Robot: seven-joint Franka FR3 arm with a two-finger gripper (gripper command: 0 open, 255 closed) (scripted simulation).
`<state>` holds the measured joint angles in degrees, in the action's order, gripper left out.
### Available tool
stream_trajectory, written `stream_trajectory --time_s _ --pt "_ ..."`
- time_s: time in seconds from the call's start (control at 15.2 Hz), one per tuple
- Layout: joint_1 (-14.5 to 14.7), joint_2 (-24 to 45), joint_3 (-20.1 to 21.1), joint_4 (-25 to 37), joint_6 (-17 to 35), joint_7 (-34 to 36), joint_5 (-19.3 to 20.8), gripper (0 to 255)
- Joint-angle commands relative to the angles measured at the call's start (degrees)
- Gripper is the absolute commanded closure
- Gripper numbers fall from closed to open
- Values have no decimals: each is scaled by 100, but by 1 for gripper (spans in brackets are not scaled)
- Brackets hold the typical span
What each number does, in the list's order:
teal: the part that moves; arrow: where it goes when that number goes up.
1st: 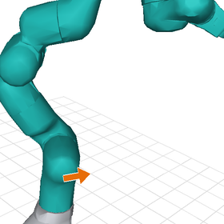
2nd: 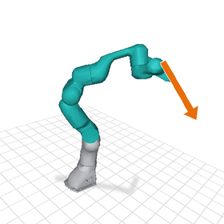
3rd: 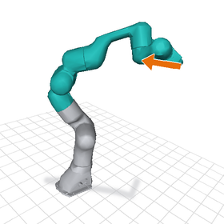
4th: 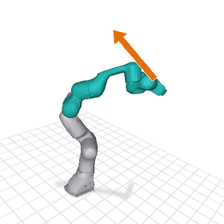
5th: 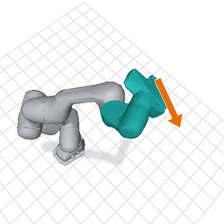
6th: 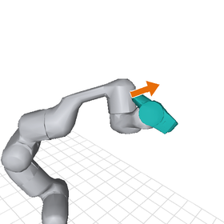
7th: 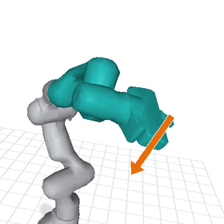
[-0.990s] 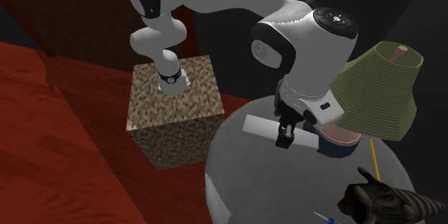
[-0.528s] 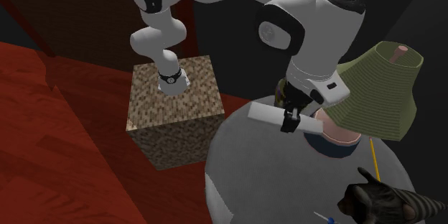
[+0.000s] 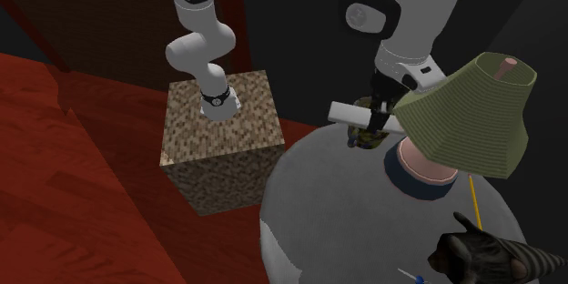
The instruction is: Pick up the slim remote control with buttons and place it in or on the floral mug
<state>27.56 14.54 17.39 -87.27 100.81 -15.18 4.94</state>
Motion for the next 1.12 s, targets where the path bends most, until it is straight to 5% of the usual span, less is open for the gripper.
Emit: stream_trajectory --time_s 0.0,0.33,1.06 --pt "151 -53 90 -49 -9 251 4 255" --pt "519 -136 314 -169 9 850 24 255" --pt "498 -65 293 -925 830 889 66 255"
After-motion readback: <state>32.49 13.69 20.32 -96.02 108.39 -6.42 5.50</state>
